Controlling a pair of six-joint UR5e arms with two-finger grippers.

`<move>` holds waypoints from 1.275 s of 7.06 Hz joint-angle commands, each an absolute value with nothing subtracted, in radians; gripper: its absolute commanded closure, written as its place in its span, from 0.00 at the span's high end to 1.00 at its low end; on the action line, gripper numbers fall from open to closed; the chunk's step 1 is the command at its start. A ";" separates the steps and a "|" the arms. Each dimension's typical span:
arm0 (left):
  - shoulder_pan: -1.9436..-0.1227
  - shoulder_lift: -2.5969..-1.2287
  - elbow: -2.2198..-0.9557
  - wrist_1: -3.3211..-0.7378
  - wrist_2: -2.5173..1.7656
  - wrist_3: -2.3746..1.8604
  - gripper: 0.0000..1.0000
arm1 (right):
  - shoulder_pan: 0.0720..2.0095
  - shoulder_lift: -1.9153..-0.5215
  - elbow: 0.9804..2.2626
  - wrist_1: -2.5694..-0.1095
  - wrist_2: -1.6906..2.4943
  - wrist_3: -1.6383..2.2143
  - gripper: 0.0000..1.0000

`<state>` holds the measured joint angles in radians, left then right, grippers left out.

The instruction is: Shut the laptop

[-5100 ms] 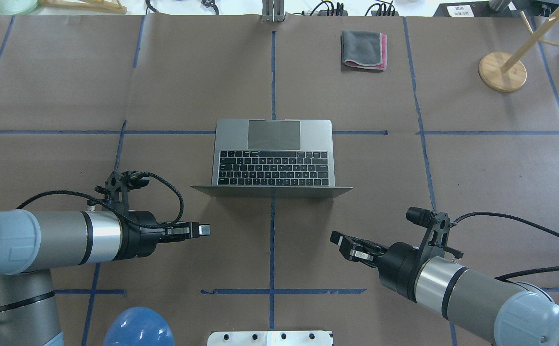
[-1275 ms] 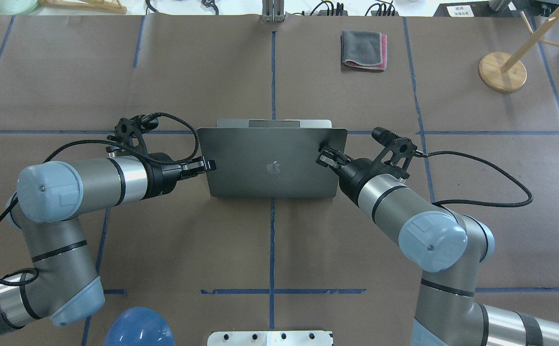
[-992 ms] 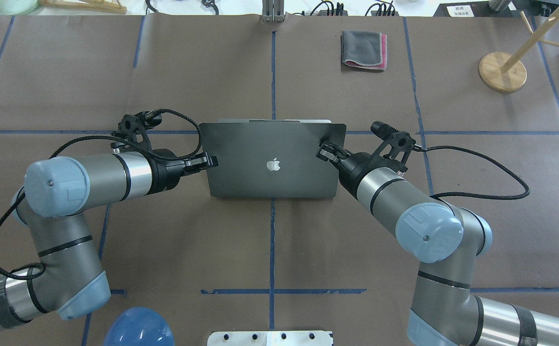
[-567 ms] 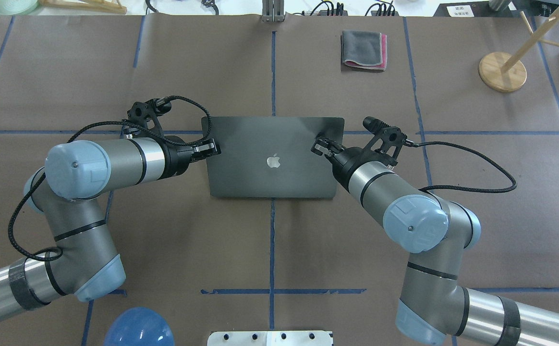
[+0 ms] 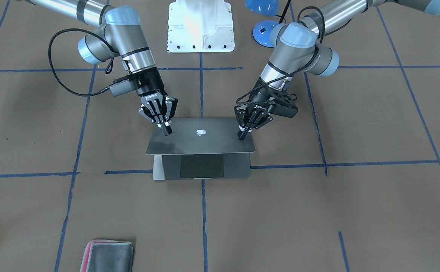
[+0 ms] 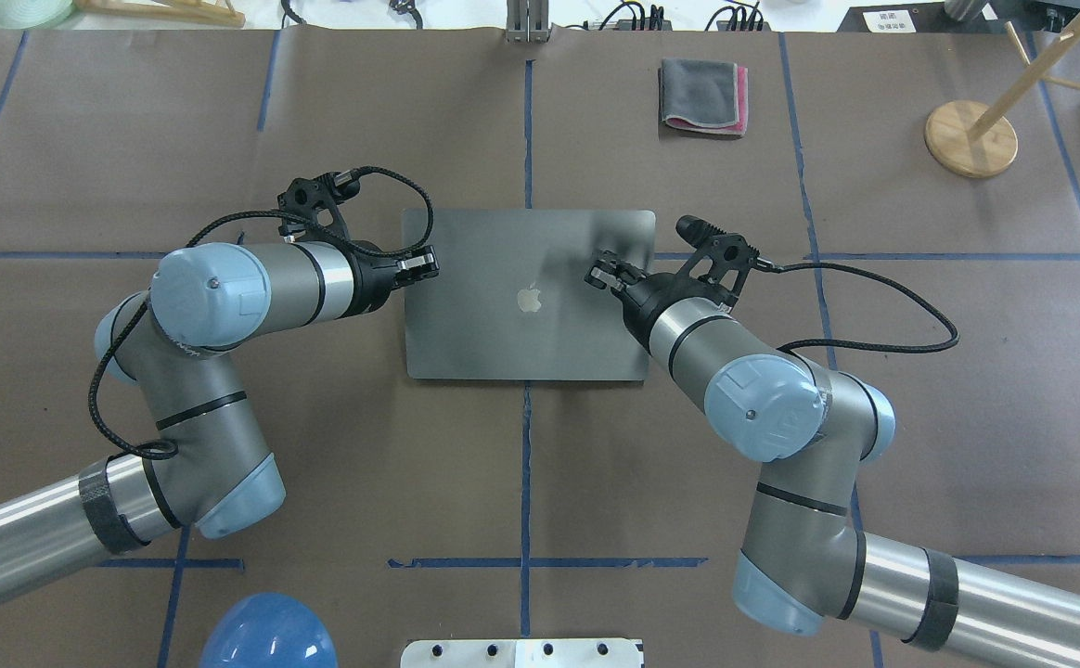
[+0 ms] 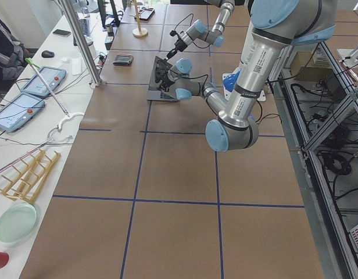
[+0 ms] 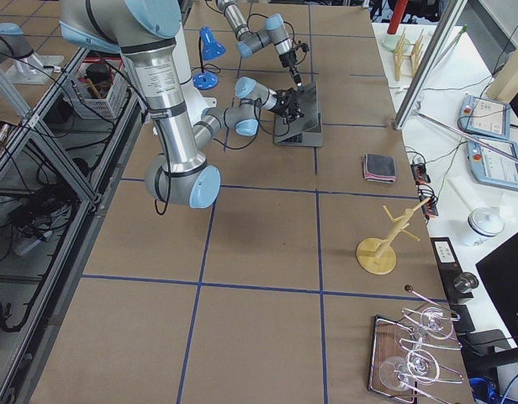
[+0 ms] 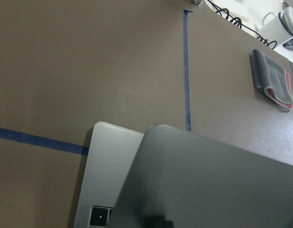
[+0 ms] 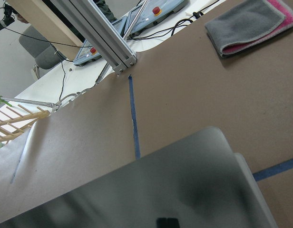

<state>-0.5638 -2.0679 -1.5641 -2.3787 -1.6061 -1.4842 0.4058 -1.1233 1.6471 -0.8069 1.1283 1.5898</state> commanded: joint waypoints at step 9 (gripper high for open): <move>-0.658 -2.140 -1.469 -2.152 -1.871 -1.442 1.00 | 0.520 -1.026 1.661 -1.301 1.513 1.516 0.99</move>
